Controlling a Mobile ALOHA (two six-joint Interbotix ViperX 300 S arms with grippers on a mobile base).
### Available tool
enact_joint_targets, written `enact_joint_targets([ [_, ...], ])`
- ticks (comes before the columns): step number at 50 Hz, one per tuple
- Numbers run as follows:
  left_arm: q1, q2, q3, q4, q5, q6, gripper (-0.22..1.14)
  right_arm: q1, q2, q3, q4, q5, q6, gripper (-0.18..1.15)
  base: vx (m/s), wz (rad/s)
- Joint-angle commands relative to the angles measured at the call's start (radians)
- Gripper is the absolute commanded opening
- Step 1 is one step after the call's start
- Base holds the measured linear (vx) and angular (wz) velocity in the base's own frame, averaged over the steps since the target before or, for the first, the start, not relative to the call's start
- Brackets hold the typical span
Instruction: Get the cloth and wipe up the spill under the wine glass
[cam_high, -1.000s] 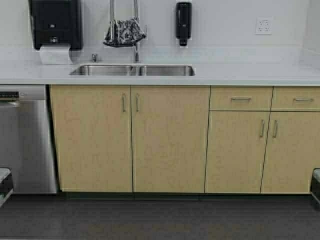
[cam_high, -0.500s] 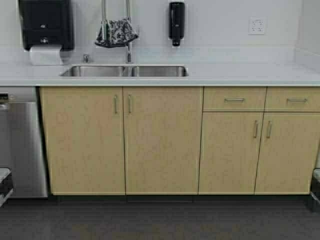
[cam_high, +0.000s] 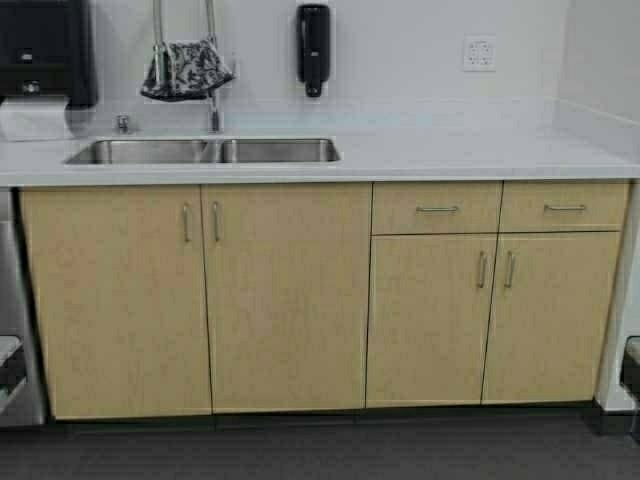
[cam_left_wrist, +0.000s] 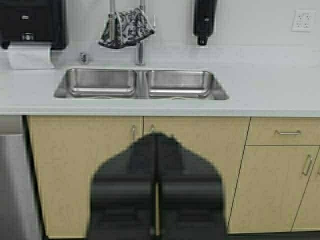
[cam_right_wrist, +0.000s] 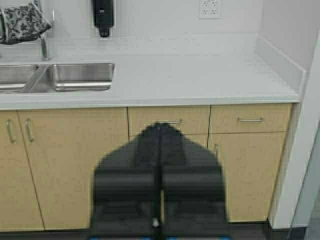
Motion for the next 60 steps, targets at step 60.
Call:
enact_joint_targets([
  [60, 0.002, -0.081, 0.074, -0.006, -0.023, -0.014, 0.03, -0.003, -0.048, -0.015, -0.003, -0.014, 0.049, 0.05, 0.4, 0.09],
])
